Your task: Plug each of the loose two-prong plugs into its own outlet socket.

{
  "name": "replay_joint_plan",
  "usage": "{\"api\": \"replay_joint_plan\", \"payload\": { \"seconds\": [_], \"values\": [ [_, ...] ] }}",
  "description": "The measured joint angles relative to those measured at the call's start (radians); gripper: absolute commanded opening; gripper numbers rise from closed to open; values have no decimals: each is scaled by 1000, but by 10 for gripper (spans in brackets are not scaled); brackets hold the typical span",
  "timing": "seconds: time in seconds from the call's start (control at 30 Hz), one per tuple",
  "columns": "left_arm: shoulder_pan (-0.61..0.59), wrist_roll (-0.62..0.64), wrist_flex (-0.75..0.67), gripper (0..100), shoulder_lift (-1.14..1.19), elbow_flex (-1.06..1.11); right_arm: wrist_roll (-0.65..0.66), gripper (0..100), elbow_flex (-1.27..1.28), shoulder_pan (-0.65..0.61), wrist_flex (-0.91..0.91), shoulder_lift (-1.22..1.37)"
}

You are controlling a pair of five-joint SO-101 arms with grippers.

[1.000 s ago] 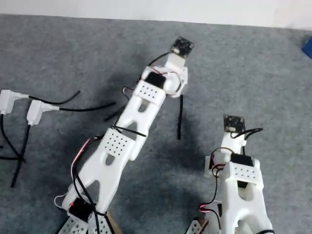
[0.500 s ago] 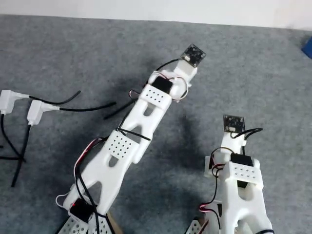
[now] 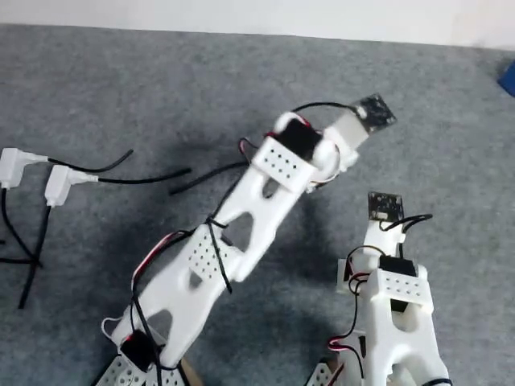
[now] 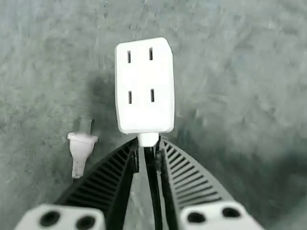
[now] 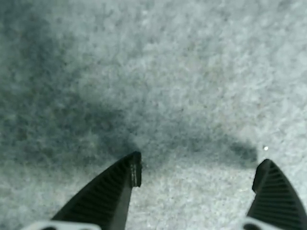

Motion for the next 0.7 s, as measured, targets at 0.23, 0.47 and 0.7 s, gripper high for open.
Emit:
{"api": "replay_joint_plan", "payload": {
  "seconds": [0.23, 0.47, 0.7],
  "values": [
    [-9, -61, 23, 7, -293, 471, 0, 357, 0, 17, 0, 0],
    [-83, -245, 23, 7, -756, 1134, 0, 357, 0, 17, 0, 0],
    [-324, -422, -192, 7, -1140, 1720, 2, 357, 0, 17, 0, 0]
  ]
}}
